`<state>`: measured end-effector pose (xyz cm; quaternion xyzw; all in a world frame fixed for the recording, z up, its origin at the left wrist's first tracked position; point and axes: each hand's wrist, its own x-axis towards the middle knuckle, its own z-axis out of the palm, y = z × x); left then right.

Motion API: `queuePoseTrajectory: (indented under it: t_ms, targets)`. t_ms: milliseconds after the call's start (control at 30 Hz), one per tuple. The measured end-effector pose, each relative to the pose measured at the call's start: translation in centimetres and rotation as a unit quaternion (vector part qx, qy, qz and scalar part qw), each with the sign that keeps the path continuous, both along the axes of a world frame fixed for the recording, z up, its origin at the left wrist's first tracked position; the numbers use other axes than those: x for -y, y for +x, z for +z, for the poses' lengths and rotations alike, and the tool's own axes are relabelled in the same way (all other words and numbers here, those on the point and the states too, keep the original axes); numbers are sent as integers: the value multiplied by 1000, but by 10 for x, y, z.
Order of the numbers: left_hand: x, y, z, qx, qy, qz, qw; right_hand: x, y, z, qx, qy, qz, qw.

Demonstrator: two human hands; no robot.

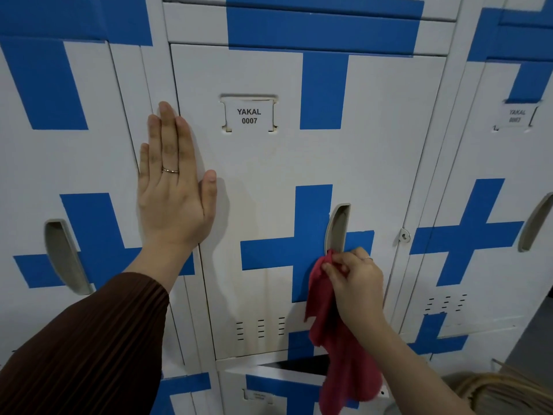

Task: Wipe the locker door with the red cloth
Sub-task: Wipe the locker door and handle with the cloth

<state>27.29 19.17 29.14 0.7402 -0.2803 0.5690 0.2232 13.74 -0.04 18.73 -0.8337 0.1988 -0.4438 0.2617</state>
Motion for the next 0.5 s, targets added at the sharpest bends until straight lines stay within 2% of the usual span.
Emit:
queuePoseTrajectory:
  t_ms: [233,300,500]
  targets:
    - [0,0,0,4,-2,-3,1000,-1,13,59,126,80,-5,989]
    - [0,0,0,2,-1,-2,1000,-2,12,61,114,67,-8,991]
    - [0,-1,1,2,-1,0,1000,-7,0,27,10,-52,7,999]
